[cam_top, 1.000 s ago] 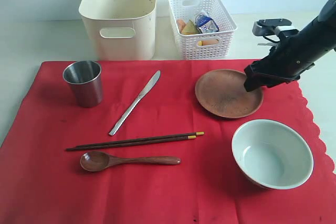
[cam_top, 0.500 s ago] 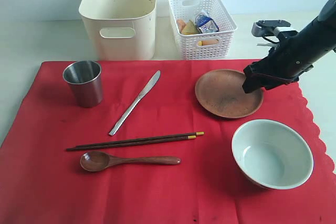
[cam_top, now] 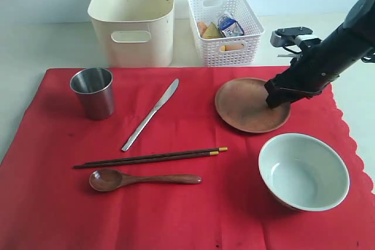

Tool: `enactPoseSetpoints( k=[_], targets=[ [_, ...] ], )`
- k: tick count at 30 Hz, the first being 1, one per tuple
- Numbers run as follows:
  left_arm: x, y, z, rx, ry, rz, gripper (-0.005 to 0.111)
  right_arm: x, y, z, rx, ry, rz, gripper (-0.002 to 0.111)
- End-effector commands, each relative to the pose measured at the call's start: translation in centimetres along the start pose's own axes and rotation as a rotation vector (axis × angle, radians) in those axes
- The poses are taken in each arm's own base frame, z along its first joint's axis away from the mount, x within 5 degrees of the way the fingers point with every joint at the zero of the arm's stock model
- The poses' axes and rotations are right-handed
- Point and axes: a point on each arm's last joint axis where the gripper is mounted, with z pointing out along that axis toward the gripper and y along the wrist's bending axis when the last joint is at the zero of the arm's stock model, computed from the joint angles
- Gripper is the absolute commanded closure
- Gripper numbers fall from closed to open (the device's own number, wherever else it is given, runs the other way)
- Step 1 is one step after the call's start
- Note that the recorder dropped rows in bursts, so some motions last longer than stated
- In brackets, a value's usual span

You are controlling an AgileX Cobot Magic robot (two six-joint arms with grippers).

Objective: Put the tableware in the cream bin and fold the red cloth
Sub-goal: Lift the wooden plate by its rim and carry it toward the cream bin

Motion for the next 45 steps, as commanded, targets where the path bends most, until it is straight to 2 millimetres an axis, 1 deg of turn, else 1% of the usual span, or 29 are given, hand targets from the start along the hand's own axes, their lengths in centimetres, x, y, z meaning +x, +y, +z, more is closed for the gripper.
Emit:
enactPoseSetpoints(
  k=[1,2,3,6,9,11,15,19,24,31,37,45],
  targets=[
    [-0.1,0.0,-0.1,0.001,-0.010,-0.005,0.104,0.2,-0.1,0.5,-0.008,0.019,0.001,0.095],
    [-0.1,0.0,-0.1,0.001,-0.010,-0.005,0.104,0.1,0.0,0.4,-0.007,0.015,0.022,0.106],
    [-0.1,0.0,-0.1,0.001,-0.010,-0.005,0.104,0.1,0.0,0.2,-0.006,0.010,0.027,0.108],
    [-0.1,0.0,-0.1,0.001,-0.010,-0.005,0.104,-0.3,0.3,-0.7,-0.002,-0.014,0.034,0.108],
    [-0.1,0.0,-0.1,0.001,-0.010,-0.005,0.104,-1.3,1.5,-3.8,-0.022,-0.108,0.101,0.108],
    [-0.1,0.0,-0.1,0.001,-0.010,-0.005,0.104,-1.7,2.1,-4.9,-0.051,-0.126,0.107,0.108],
    [-0.1,0.0,-0.1,0.001,-0.010,-0.005,0.104,-2.2,2.7,-6.0,-0.089,-0.119,0.110,0.108],
    [-0.1,0.0,-0.1,0.001,-0.010,-0.005,0.104,-2.5,3.0,-6.5,-0.115,-0.131,0.124,0.108],
    [-0.1,0.0,-0.1,0.001,-0.010,-0.005,0.104,-2.5,3.3,-7.0,-0.125,-0.127,0.117,0.108],
    [-0.1,0.0,-0.1,0.001,-0.010,-0.005,0.104,-3.5,4.0,-8.4,-0.178,-0.109,0.076,0.108],
    [-0.1,0.0,-0.1,0.001,-0.010,-0.005,0.104,-4.0,4.1,-8.9,-0.181,-0.122,0.063,0.108],
    [-0.1,0.0,-0.1,0.001,-0.010,-0.005,0.104,-5.0,3.6,-10.5,-0.183,-0.156,0.052,0.108]
  ],
)
